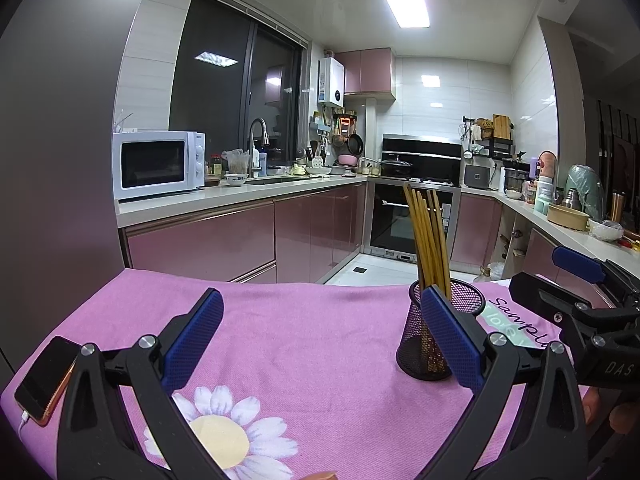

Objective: Organize utensils

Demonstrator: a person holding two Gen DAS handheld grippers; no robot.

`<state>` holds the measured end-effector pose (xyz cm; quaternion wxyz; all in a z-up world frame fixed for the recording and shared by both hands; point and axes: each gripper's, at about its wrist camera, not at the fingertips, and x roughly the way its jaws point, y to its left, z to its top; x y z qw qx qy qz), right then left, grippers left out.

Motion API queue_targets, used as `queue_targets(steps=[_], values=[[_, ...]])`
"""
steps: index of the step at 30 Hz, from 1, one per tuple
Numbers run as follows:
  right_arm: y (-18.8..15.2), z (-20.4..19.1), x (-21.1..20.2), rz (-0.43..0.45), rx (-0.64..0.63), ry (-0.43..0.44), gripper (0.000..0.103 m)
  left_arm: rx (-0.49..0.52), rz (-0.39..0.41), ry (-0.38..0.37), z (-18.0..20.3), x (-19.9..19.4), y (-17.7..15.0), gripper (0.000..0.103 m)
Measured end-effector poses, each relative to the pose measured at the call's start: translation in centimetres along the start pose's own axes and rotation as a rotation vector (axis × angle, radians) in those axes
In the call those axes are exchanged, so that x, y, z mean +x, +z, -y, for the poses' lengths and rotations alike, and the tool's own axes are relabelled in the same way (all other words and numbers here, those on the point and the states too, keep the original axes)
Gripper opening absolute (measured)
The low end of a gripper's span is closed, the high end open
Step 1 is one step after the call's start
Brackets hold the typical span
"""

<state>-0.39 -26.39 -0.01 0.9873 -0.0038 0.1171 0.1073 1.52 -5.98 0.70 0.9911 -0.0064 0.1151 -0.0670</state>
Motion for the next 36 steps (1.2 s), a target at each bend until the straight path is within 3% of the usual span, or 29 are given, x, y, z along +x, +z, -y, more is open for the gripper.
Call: queue_targets(steps=[36], values=[[0.01, -0.09, 0.04, -0.001, 0.004, 0.003, 0.096, 0.014, 0.006, 0.01, 0.25, 0.01, -0.53, 0.097]])
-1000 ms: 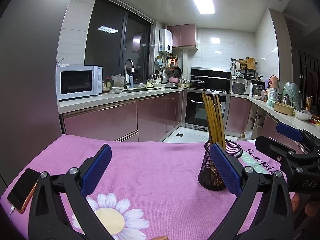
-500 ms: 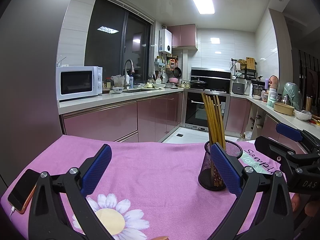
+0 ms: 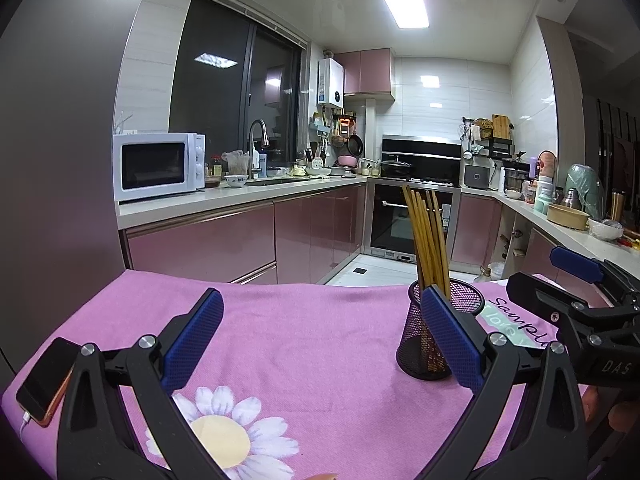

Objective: Organize utensils

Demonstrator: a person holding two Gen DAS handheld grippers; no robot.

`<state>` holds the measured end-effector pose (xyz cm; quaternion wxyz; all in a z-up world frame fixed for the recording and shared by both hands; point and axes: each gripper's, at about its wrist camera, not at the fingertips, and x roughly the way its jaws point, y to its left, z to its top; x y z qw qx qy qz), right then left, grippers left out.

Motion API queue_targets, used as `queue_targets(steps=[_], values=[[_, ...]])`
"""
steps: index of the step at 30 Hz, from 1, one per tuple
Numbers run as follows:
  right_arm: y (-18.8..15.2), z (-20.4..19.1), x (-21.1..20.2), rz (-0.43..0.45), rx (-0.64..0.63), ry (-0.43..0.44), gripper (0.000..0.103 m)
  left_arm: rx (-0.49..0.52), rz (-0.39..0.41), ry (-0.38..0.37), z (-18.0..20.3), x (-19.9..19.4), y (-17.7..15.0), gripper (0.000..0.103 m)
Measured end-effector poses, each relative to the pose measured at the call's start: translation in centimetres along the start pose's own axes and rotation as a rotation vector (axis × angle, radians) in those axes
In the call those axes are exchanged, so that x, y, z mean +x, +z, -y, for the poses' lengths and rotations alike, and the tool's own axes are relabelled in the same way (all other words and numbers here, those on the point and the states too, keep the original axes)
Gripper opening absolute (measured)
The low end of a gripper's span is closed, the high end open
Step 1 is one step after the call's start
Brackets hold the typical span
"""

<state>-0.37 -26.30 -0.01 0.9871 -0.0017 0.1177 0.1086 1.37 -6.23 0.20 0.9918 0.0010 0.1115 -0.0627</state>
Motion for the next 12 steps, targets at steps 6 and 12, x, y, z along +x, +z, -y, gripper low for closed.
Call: queue_targets(steps=[6, 12], values=[[-0.2, 0.0, 0.1, -0.011, 0.006, 0.0, 0.096, -0.002, -0.037, 0.002, 0.2, 0.2, -0.7, 0.097], [-1.4, 0.9, 0.9, -0.078, 0.02, -0.017, 0.096, -0.012, -0.148, 0.008, -0.1, 2.5, -1.5, 0.097]])
